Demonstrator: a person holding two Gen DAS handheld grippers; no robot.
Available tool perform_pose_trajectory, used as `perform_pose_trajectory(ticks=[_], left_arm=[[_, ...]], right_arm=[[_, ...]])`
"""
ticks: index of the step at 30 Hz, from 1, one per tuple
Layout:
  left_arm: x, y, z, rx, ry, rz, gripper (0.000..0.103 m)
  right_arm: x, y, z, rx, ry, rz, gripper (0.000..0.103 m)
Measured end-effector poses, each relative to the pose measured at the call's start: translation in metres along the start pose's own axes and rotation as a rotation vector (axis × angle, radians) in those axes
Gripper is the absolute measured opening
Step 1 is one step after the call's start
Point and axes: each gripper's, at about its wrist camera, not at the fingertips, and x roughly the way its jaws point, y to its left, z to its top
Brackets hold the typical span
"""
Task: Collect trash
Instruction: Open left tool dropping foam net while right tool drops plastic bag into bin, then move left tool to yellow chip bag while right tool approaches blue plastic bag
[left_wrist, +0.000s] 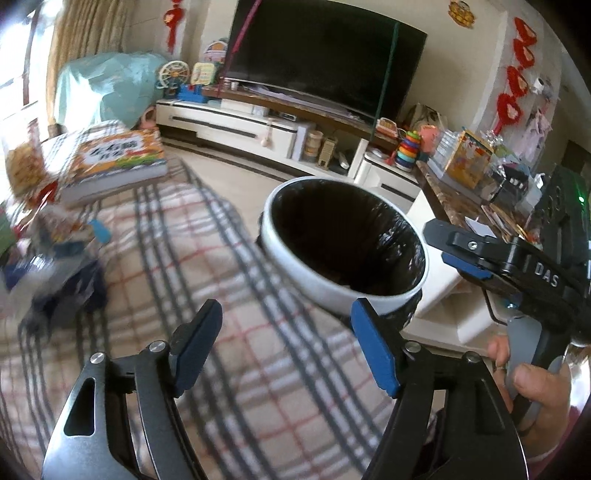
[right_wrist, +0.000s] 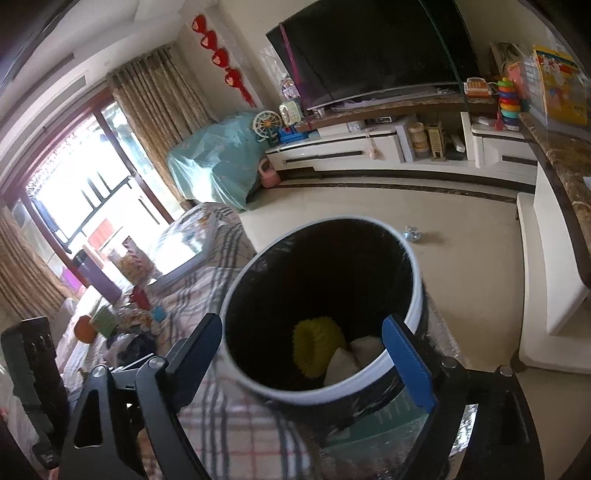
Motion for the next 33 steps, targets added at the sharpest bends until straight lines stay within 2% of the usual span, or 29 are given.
perform_pose_trajectory(ticks=[11,33], left_arm=[[-0.033,0.042,-0.038,-0.116,-0.008,0.043,0.074],[-0.103,0.132,-0.098,-0.273,-0.053,0.196,0.076]], right_arm=[[-0.009,0.028,-0.035,0.005,0.005,0.06,0.093],[0.024,0.118,-0.092,-0.123,0.134,0.201,0.097]])
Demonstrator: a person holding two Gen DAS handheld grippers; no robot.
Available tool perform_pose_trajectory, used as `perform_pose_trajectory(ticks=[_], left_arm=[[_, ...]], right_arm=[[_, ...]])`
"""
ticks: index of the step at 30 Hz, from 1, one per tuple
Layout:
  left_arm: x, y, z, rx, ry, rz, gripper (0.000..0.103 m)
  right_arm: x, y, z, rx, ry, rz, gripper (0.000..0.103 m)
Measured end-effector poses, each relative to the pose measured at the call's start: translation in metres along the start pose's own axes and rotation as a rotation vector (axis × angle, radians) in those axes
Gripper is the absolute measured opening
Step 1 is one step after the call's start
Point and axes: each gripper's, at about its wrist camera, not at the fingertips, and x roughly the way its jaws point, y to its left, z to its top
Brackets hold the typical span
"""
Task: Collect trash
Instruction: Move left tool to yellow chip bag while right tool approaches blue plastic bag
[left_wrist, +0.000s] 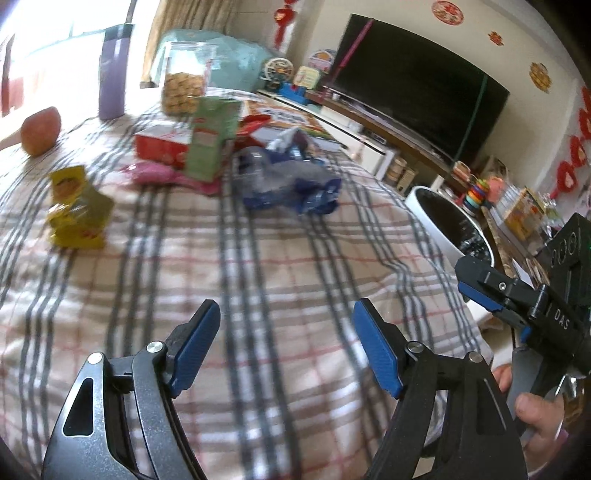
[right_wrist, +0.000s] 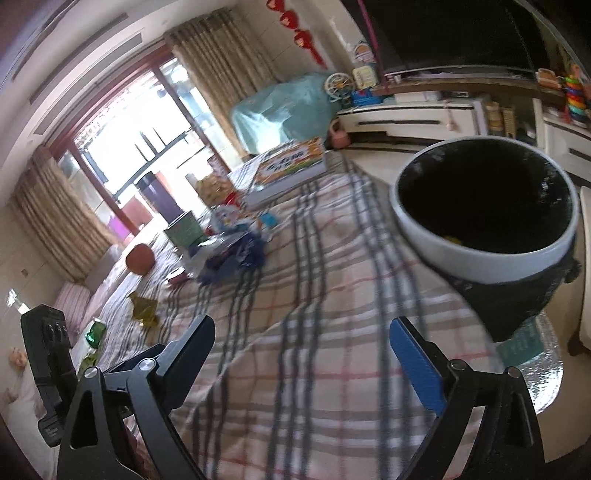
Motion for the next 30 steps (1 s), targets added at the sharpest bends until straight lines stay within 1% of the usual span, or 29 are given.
perform_pose_trajectory(ticks=[6,11,17,24,30], left_arm=[[-0.01,0.018,-0.002,-0.022,-0.015,0.025,0.076],[-0.019,0.033,-0.003,-0.031,-0.029,0.063,0.077],[-0.024,0.053,-0.005,-0.067,-0.036,0.102,0.077],[-0.027,0.073,-0.004,-0.09,-0.046,0.144,0.08],[-0.026,0.089,0.002,-0.122,-0.049,0.164,0.081]], right_arm=[[0.016,0.023,-0.007,-0.043,0.022,0.016,0.097],[0.027,0.037,-0.01,-0.069,0.04,0.026,0.097],[0.042,0.052,-0.012,-0.088,0.062,0.034,0.098],[0.062,0.072,-0.011,-0.127,0.093,0.041,0.098],[0.076,0.086,-0.006,-0.15,0.111,0.04,0.098]])
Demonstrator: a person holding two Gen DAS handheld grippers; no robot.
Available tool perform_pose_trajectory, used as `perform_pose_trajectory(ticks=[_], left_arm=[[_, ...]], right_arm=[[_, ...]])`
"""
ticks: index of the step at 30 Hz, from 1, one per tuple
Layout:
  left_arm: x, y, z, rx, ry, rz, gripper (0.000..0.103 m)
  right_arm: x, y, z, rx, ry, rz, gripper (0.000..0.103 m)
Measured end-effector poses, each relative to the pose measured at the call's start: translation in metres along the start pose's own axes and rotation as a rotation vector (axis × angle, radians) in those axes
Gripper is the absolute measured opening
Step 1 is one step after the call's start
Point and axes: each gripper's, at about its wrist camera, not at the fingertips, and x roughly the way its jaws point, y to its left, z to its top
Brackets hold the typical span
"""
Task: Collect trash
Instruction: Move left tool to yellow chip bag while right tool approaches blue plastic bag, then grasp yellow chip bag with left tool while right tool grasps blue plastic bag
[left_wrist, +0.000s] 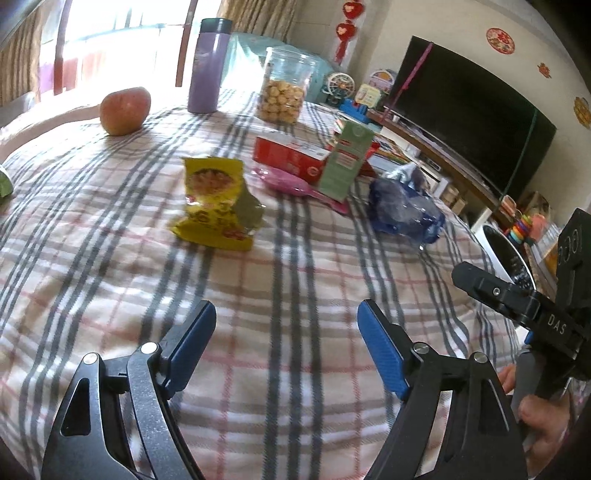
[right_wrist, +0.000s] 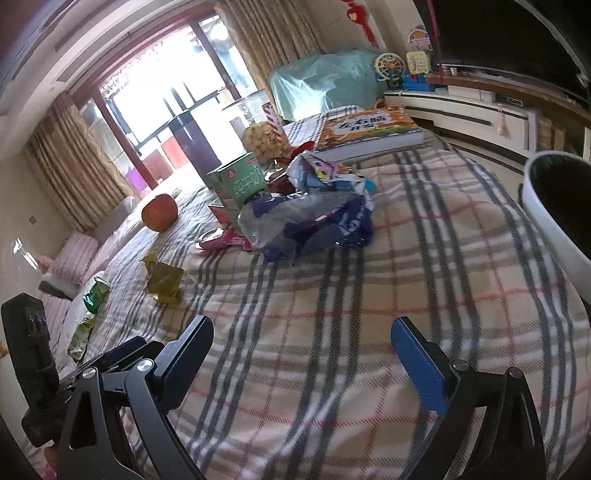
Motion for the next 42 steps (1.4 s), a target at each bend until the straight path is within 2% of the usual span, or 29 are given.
perform_pose_trajectory(ticks=[16,22,27,28,30,32,33,34,36,42], left_arm=[[0.021,0.035,0.037,-0.04,-0.023,0.074,0.084],[0.033,0.045,0.047,-0.044,-0.007,0.105,0.084],[0.039,0.046,0.049,-0.043,-0.013,0.12,0.083],[0.039,0.044,0.049,-0.036,-0.017,0.115,0.081],[0.04,0.041,0.05,-0.02,-0.018,0.105,0.06],[0.042,0.037,0.05,0.003,-0.007,0.099,0.047],[0.043,0.034,0.049,0.014,-0.006,0.097,0.039],[0.042,0.032,0.049,0.02,-0.006,0.092,0.036],[0.042,0.029,0.048,0.022,-0.002,0.07,0.025],[0.039,0.011,0.042,0.044,0.001,0.02,0.024]], right_arm=[[0.039,0.006,0.031,-0.02,0.04,-0.072,0.098],[0.056,0.007,0.046,-0.047,0.049,-0.136,0.098],[0.073,0.001,0.052,-0.028,0.086,-0.121,0.098],[0.074,0.001,0.052,-0.029,0.084,-0.118,0.098],[0.074,0.001,0.052,-0.035,0.068,-0.114,0.097],[0.071,0.002,0.051,-0.041,0.052,-0.094,0.094],[0.068,0.003,0.05,-0.047,0.039,-0.082,0.085],[0.065,0.004,0.049,-0.053,0.034,-0.076,0.073],[0.06,0.004,0.048,-0.053,0.034,-0.071,0.058],[0.047,0.0,0.04,-0.047,0.032,-0.026,0.05]])
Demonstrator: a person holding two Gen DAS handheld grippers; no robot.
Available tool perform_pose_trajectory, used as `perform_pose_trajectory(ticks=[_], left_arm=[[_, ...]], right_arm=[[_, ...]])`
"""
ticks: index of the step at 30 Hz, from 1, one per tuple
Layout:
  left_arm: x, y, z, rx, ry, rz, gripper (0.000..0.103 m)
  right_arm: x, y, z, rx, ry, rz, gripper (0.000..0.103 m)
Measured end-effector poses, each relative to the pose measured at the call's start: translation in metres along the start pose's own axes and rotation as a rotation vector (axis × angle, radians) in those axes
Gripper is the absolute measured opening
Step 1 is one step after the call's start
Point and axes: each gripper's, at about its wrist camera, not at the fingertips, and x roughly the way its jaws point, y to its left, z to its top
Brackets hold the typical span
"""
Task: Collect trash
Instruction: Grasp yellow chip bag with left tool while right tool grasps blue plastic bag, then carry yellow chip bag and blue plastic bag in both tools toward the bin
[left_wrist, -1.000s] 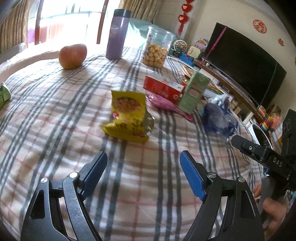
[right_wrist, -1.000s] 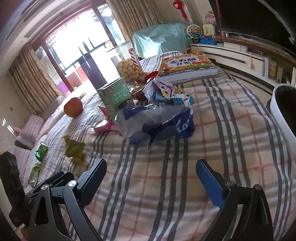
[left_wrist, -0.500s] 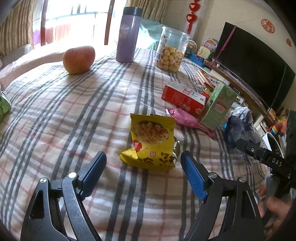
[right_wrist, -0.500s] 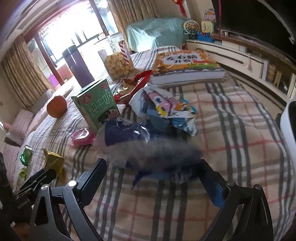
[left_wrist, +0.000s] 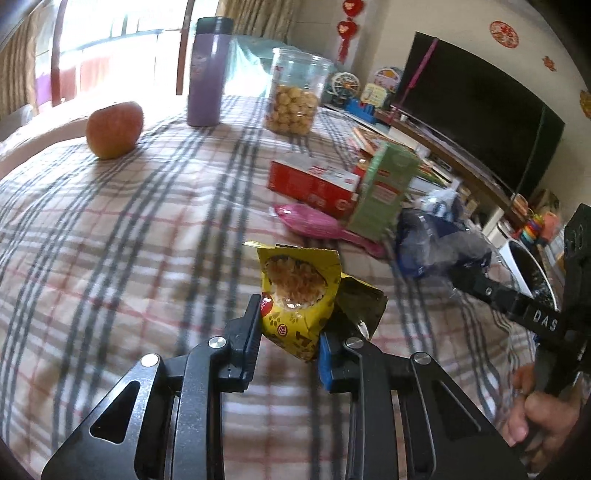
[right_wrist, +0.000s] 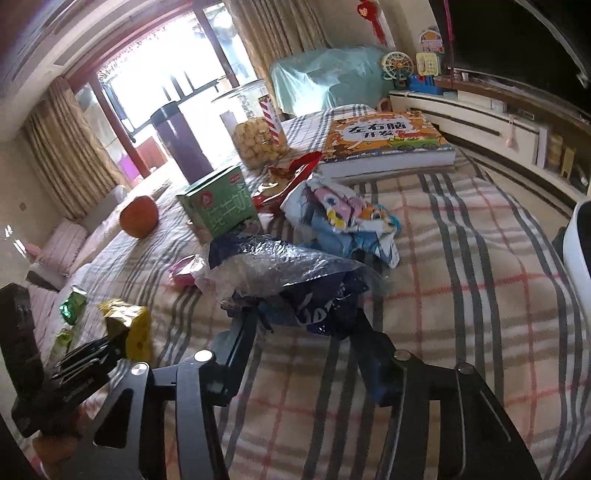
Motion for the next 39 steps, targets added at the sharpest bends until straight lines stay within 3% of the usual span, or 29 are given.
perform_pose_trajectory(ticks=[11,39], left_arm=[[-0.004,-0.049,-0.008,0.072,0.017,-0.089,0.024],[0.005,-0.194,-0.011,0.274,0.056,-0.271,0.024]], right_arm=[[-0.03,-0.013,-0.024,0.027,-0.013,0.019,0.049],[-0.138,-0.113,-0.044,0.178,-0.165,-0.132,0.049]])
